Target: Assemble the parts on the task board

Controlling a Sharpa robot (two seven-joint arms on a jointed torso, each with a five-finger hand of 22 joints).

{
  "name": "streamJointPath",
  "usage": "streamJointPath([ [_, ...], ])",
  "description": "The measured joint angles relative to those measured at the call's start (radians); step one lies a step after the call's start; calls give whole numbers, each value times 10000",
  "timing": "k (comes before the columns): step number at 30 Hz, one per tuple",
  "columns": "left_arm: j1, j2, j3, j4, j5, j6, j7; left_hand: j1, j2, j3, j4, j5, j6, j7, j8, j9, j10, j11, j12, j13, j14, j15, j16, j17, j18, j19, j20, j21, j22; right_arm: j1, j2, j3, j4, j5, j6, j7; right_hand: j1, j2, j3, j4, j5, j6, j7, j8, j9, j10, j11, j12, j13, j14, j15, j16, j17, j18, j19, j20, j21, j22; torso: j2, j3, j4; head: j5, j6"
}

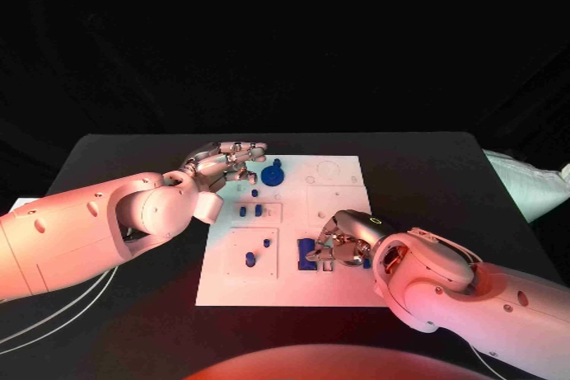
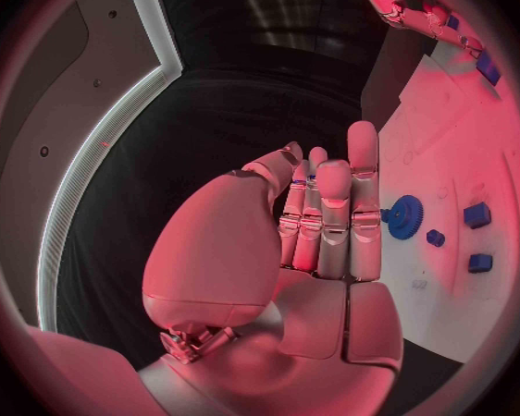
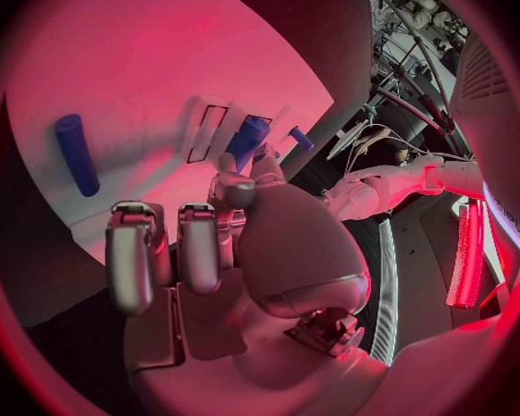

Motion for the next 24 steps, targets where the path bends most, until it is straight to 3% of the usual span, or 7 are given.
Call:
streamJointPath([
  [5, 0, -3, 0, -2, 3, 6, -2, 0, 0, 0, 0, 0, 0, 0, 0, 0, 0, 0, 0, 0, 0, 0, 0, 0, 1, 0, 0, 0, 0, -5, -249, 1, 182, -68, -204, 8, 191, 18, 134, -134, 69, -205, 54, -180, -1, 0, 0, 0, 99, 0, 0, 0, -1, 1, 0, 0, 0, 0, 0, 2, -7, -8, 19],
  [8, -1, -6, -1, -2, 5, 8, -3, 0, 0, 0, 0, 0, 0, 0, 0, 0, 0, 0, 0, -1, 0, 0, 0, 0, -1, 0, 0, 0, 1, 10, -705, 4, 325, 78, -382, 20, 191, 18, 193, -75, 183, -584, 188, -431, -89, 16, 100, 0, 100, 0, 0, -41, -1, 0, 0, 0, 0, -1, -3, 5, -13, -39, 22],
  [11, -1, -27, -2, 3, 6, 8, -4, 0, 0, 0, 0, 0, 0, 0, 0, 0, 0, 0, 0, -1, 0, 0, 0, 0, 0, 0, 0, 0, 1, 108, -1238, 7, 445, 313, -528, 21, 191, 18, 230, 0, 263, -664, 266, -492, -113, -20, 136, -57, 98, 7, 8, -52, -1, 0, 0, 1, 0, -1, -7, 3, -21, -82, 29],
  [16, -2, -34, -2, 2, 7, 9, -4, 0, 0, 0, 0, 0, 0, 0, 0, 0, 0, 0, 0, -1, 0, 0, 0, 1, -1, 0, 0, 0, 1, 268, -1939, 25, 557, 615, -697, 22, 27, 42, 294, 309, 804, -682, 284, -607, -113, -237, 235, -898, -380, 0, 76, -461, -264, -1, -270, 135, -322, -2, -6, 8, -70, -146, 116],
  [24, -2, -23, -2, 10, 8, 21, -4, 0, 0, 0, 0, 0, 0, 0, 0, 0, 1, -1, 40, 1, 0, 0, 0, -18, 0, 0, 0, 0, -4, 251, -2232, 18, 386, 708, -705, 12, -23, -8, 339, 464, 824, -479, 195, -528, 30, -234, 232, -875, -315, 0, 76, -466, -174, -1, -273, 129, -340, -1, 18, 35, -146, -175, 136],
])
